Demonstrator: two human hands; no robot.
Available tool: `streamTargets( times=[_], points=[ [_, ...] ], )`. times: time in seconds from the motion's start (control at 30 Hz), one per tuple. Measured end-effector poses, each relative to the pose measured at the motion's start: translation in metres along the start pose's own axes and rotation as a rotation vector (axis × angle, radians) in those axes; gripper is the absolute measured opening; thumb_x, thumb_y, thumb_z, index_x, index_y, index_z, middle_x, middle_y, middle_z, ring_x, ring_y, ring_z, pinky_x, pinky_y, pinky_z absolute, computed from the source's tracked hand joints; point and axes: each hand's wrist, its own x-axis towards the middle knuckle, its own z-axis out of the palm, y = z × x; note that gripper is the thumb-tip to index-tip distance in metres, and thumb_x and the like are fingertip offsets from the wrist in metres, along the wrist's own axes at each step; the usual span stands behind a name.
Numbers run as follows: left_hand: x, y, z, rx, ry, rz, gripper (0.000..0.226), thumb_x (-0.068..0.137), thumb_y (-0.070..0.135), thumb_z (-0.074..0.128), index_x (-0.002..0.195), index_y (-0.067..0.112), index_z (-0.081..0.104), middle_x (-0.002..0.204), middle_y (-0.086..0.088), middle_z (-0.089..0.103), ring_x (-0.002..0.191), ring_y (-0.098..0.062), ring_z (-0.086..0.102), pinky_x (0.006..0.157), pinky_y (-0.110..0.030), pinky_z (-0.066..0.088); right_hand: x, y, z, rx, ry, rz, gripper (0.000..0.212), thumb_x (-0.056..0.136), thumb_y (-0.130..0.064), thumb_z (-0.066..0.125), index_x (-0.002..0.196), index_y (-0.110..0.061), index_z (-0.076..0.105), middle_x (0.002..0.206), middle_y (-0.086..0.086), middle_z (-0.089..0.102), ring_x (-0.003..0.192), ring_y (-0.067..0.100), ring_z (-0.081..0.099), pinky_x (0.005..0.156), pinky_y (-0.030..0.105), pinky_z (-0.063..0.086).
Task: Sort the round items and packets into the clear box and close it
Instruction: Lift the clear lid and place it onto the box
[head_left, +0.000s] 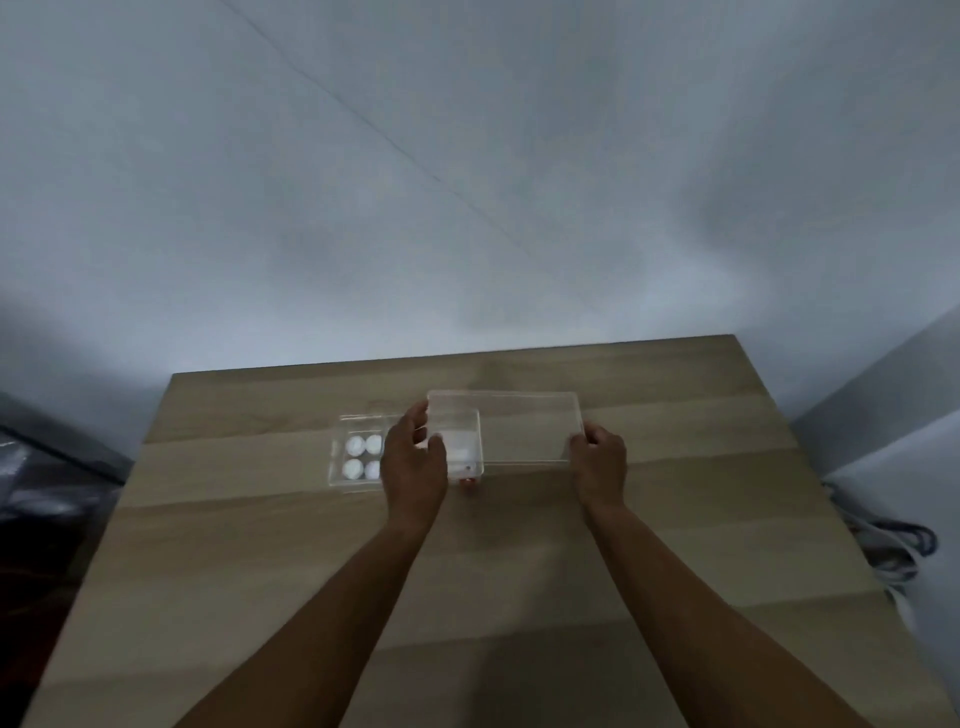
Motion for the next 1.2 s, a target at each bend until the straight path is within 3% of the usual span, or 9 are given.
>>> streamTargets(
  times=[0.1, 0.2, 0.3, 0.53, 0.7, 0.83, 1.0, 1.2],
  points=[
    [0.018, -0.014, -0.043, 0.138, 0.074, -0.019, 0.037, 0.091, 0.004, 0.056, 0.125, 0.017, 0.063, 0.125, -0.006, 0.066, 0.104, -0.013, 0.062, 0.089, -0.021, 0.044, -0.024, -0.015, 0.033, -0.022, -0.082, -0.058, 0.029, 0.085, -0.006, 0.052, 0.110, -0.002, 0.067, 0.107, 0.025, 0.065, 0.095, 0.033, 0.062, 0.079, 0.036, 0.047],
    [0.033, -0.027, -0.079, 0.177, 0.102, -0.105, 0.038, 0.088, 0.002, 0.055, 0.121, 0.016, 0.067, 0.123, -0.007, 0.069, 0.110, -0.019, 0.065, 0.101, -0.029, 0.045, -0.044, -0.026, 0.058, -0.055, -0.137, -0.098, 0.034, 0.086, -0.004, 0.051, 0.117, -0.003, 0.064, 0.113, 0.024, 0.062, 0.102, 0.035, 0.061, 0.091, 0.041, 0.049],
    [0.044, -0.040, -0.102, 0.222, 0.089, -0.146, 0.042, 0.085, 0.000, 0.053, 0.119, 0.016, 0.070, 0.120, -0.008, 0.071, 0.111, -0.021, 0.065, 0.102, -0.032, 0.045, -0.056, -0.033, 0.078, -0.085, -0.177, -0.101, 0.040, 0.086, -0.004, 0.050, 0.124, -0.003, 0.059, 0.122, 0.022, 0.060, 0.109, 0.035, 0.060, 0.098, 0.045, 0.050],
    [0.059, -0.062, -0.120, 0.247, 0.032, -0.206, 0.037, 0.086, 0.008, 0.058, 0.118, 0.021, 0.070, 0.116, -0.004, 0.073, 0.111, -0.018, 0.066, 0.099, -0.028, 0.046, -0.073, -0.041, 0.102, -0.221, -0.185, -0.097, 0.045, 0.084, -0.010, 0.053, 0.129, -0.009, 0.056, 0.128, 0.021, 0.058, 0.116, 0.039, 0.056, 0.101, 0.047, 0.047],
    [0.064, -0.069, -0.121, 0.224, -0.040, -0.209, 0.034, 0.085, 0.016, 0.064, 0.117, 0.023, 0.071, 0.114, -0.001, 0.075, 0.106, -0.015, 0.068, 0.088, -0.019, 0.042, -0.074, -0.040, 0.105, -0.241, -0.159, -0.082, 0.046, 0.087, -0.009, 0.052, 0.133, -0.008, 0.051, 0.134, 0.020, 0.053, 0.121, 0.040, 0.050, 0.105, 0.047, 0.043],
    [0.065, -0.076, -0.120, 0.197, -0.056, -0.225, 0.033, 0.086, 0.021, 0.065, 0.119, 0.022, 0.070, 0.117, -0.001, 0.073, 0.111, -0.016, 0.066, 0.092, -0.020, 0.041, -0.077, -0.036, 0.105, -0.272, -0.159, -0.089, 0.048, 0.088, -0.008, 0.052, 0.136, -0.006, 0.048, 0.136, 0.019, 0.049, 0.124, 0.039, 0.046, 0.106, 0.043, 0.041],
    [0.065, -0.079, -0.120, 0.225, -0.067, -0.216, 0.037, 0.086, 0.011, 0.059, 0.120, 0.022, 0.069, 0.119, -0.002, 0.072, 0.112, -0.017, 0.065, 0.089, -0.018, 0.038, -0.078, -0.032, 0.106, -0.297, -0.176, -0.090, 0.050, 0.089, -0.008, 0.049, 0.139, -0.007, 0.044, 0.138, 0.021, 0.046, 0.126, 0.040, 0.043, 0.108, 0.043, 0.038],
    [0.058, -0.080, -0.118, 0.177, -0.062, -0.243, 0.047, 0.085, 0.001, 0.050, 0.127, 0.017, 0.063, 0.129, -0.004, 0.066, 0.123, -0.021, 0.059, 0.105, -0.027, 0.040, -0.079, -0.029, 0.107, -0.292, -0.203, -0.083, 0.053, 0.092, -0.010, 0.047, 0.144, -0.011, 0.036, 0.139, 0.022, 0.044, 0.128, 0.039, 0.041, 0.109, 0.046, 0.037]
  ],
)
